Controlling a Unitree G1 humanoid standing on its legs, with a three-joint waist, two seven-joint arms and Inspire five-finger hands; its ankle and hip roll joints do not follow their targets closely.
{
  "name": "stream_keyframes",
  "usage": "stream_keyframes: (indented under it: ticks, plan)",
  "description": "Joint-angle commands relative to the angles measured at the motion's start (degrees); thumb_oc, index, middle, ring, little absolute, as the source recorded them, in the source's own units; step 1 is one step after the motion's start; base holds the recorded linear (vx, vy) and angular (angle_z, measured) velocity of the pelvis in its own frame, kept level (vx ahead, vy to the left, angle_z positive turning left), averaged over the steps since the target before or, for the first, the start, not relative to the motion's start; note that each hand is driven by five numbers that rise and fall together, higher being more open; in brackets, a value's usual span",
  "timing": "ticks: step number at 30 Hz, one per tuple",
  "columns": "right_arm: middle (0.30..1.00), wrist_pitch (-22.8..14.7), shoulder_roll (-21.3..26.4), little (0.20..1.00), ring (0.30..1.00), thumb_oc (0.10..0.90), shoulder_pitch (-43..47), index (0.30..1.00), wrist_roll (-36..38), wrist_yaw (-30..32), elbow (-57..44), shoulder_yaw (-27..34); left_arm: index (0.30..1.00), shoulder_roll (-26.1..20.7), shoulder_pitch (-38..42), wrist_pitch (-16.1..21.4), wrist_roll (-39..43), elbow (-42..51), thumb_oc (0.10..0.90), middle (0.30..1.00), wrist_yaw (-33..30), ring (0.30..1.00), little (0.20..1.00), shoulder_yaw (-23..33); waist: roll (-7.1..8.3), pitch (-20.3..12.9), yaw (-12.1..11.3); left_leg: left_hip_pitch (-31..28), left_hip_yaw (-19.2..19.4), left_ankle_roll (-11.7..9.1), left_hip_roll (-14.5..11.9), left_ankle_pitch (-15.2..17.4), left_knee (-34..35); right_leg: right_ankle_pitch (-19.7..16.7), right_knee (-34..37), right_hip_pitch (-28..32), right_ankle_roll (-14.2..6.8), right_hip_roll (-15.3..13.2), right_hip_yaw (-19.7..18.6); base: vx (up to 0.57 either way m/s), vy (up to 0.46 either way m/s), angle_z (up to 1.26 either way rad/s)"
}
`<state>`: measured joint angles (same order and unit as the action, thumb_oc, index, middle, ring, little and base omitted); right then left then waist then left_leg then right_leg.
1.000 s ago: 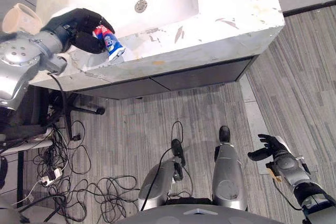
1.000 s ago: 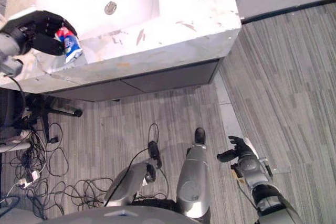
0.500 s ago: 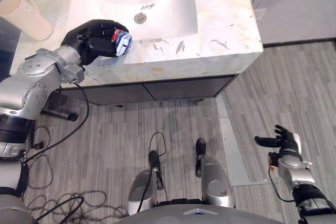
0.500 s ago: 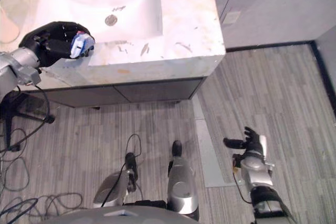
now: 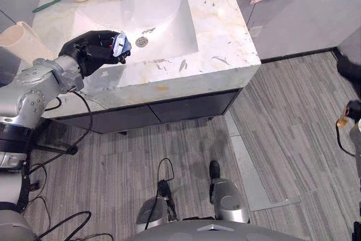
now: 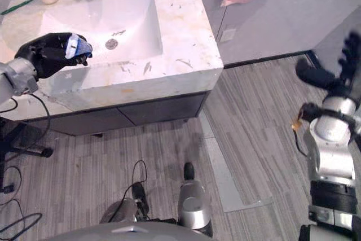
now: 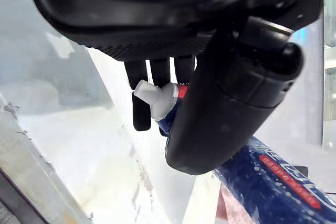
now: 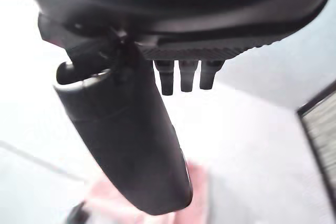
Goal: Organize the bathroom.
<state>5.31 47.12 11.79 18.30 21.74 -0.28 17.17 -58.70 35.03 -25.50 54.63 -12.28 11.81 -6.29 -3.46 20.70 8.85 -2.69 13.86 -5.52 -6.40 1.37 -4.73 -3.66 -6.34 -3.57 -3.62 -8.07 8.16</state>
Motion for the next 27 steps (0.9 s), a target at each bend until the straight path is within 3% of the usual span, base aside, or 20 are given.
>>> stream_keyframes:
  ticks: [1, 5, 12, 19, 27]
  plan:
    - [0.9, -7.5, 8.2, 0.9, 0.9, 0.8, 6.0, 0.9, -1.7, -8.6, -3.4, -3.2, 0.3, -0.1, 8.5, 4.1, 7.1, 0.1, 0.4, 0.3, -0.5, 0.3, 0.3, 3.8, -0.34, -10.1, -0.7, -0.5, 3.2, -2.6, -6.4, -1.0, -0.3, 5.5, 1.0, 2.1, -5.9, -3.1, -2.9, 0.08, 0.014, -0.02]
    - [0.9, -7.5, 8.0, 0.9, 0.9, 0.8, 10.8, 0.9, 0.3, -16.9, -6.3, -8.1, 0.3, 2.0, 9.0, 3.6, 8.0, -0.1, 0.4, 0.3, 0.0, 0.3, 0.3, 2.9, -0.1, -11.8, -1.2, -1.8, 4.3, -2.5, -6.1, -1.2, 0.8, 5.4, 1.7, 3.3, -5.9, -3.3, -1.6, 0.08, 0.002, 0.1]
    - [0.9, -4.8, 4.4, 0.9, 0.9, 0.8, 23.2, 0.9, 7.5, -24.3, -4.7, -18.5, 0.3, 7.3, 11.2, 2.9, 8.0, -2.5, 0.4, 0.3, 1.1, 0.3, 0.3, -0.1, 0.39, -14.5, -3.1, -3.9, 3.6, -2.7, -5.9, -1.9, 3.0, 5.2, 3.0, 5.5, -6.0, -3.1, 0.3, 0.08, -0.013, 0.14]
    - [0.9, -4.1, -0.8, 0.9, 0.9, 0.8, 29.3, 0.9, 14.5, -28.1, -4.1, -24.5, 0.3, 10.8, 12.6, 2.8, 9.0, -3.7, 0.4, 0.3, 0.2, 0.3, 0.3, -1.8, 0.86, -16.3, -4.8, -5.3, 2.1, -2.9, -6.1, -2.6, 4.6, 5.3, 3.9, 7.5, -5.9, -2.8, 1.6, 0.07, -0.017, 0.11]
    - [0.9, -2.4, -5.2, 0.9, 0.9, 0.8, 32.4, 0.9, 22.7, -31.2, -4.4, -26.4, 0.3, 14.4, 13.7, 0.8, 11.3, -6.3, 0.4, 0.3, -1.8, 0.3, 0.3, -2.3, 1.53, -17.4, -5.6, -5.9, 1.2, -2.8, -6.1, -2.4, 4.8, 5.5, 4.3, 8.5, -5.8, -2.4, 2.1, 0.06, -0.026, 0.08]
